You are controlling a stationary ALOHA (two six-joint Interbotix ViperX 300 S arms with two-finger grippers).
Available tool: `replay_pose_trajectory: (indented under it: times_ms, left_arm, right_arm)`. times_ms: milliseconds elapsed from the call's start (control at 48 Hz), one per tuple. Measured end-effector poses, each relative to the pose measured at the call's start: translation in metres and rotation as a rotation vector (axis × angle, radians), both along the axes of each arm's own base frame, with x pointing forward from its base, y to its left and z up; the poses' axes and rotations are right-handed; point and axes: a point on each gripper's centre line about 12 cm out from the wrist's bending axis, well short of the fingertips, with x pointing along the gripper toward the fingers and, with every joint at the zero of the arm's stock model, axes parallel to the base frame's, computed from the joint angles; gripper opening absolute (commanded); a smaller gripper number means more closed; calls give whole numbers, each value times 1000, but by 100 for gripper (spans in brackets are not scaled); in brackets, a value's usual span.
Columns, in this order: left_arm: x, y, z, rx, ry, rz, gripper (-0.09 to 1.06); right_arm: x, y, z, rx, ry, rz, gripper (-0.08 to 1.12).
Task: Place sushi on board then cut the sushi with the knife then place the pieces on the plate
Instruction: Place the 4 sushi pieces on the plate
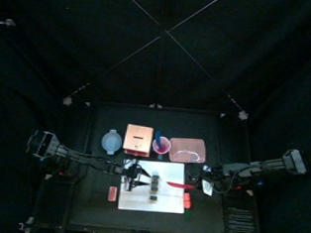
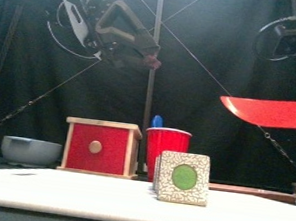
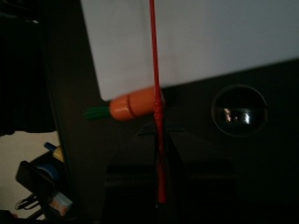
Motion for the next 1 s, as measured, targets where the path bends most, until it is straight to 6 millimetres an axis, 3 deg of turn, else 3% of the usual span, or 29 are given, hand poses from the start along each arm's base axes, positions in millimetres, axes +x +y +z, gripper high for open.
replay_pose_trajectory:
  times_ms: [500, 708, 854, 1000]
  left_arm:
    - [5, 7, -18, 1, 42, 21, 77]
    - [3, 8, -21, 3, 49, 23, 77]
    - [-1, 11, -26, 2, 65, 32, 77]
    - [-4, 12, -28, 1, 54, 33, 77]
  right_arm:
    - [-10, 1, -15, 32, 71, -45, 71]
    - [-12, 1, -11, 22, 100, -30, 75]
    - [-1, -2, 3, -16, 40, -29, 76]
    - [24, -10, 13, -133, -43, -6, 77]
